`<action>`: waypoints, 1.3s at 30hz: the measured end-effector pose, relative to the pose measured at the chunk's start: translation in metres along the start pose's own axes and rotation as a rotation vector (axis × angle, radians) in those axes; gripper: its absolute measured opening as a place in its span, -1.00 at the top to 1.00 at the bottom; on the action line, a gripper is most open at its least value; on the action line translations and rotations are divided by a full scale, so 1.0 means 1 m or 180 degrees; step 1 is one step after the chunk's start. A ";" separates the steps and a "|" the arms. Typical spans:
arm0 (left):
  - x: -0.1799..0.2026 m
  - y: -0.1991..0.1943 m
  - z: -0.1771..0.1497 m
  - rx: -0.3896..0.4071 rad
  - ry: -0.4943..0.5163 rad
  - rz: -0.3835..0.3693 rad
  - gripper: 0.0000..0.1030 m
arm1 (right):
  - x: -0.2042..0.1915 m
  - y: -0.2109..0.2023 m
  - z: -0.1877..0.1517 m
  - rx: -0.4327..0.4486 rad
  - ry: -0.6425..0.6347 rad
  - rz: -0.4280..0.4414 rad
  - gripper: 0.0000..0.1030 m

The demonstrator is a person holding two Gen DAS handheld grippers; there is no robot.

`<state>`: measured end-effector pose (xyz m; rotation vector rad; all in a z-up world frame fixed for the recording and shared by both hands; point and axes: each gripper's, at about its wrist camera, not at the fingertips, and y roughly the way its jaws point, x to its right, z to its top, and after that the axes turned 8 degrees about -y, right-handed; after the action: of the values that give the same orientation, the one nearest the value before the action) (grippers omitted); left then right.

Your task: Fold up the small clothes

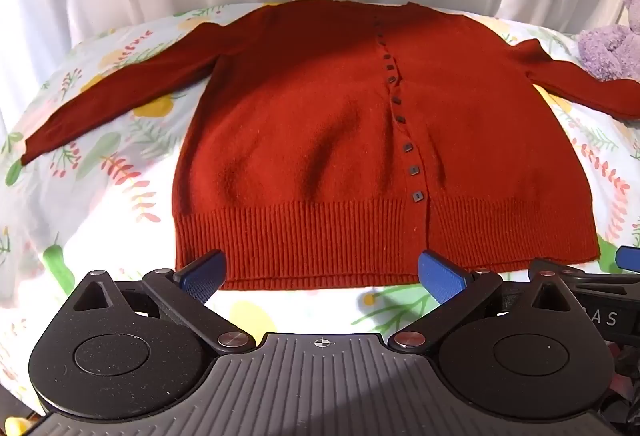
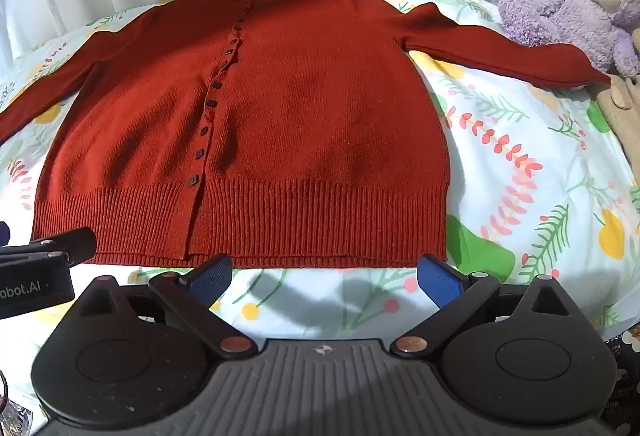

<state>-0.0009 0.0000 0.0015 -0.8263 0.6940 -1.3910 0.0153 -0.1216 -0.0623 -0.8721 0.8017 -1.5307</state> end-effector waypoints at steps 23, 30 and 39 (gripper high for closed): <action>-0.001 0.001 0.002 -0.0048 -0.0050 0.0001 -1.00 | 0.001 -0.001 0.001 0.0012 0.0002 -0.0007 -0.92; -0.001 0.002 0.001 -0.0051 -0.0055 0.0004 -1.00 | 0.000 -0.001 0.002 0.0003 -0.0001 -0.0004 -0.92; 0.000 0.002 0.001 -0.0053 -0.0058 0.0003 -1.00 | 0.001 0.000 0.003 0.0013 0.0019 0.0004 -0.92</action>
<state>0.0012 0.0003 0.0008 -0.8506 0.6926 -1.3768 0.0175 -0.1224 -0.0605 -0.8642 0.8032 -1.5339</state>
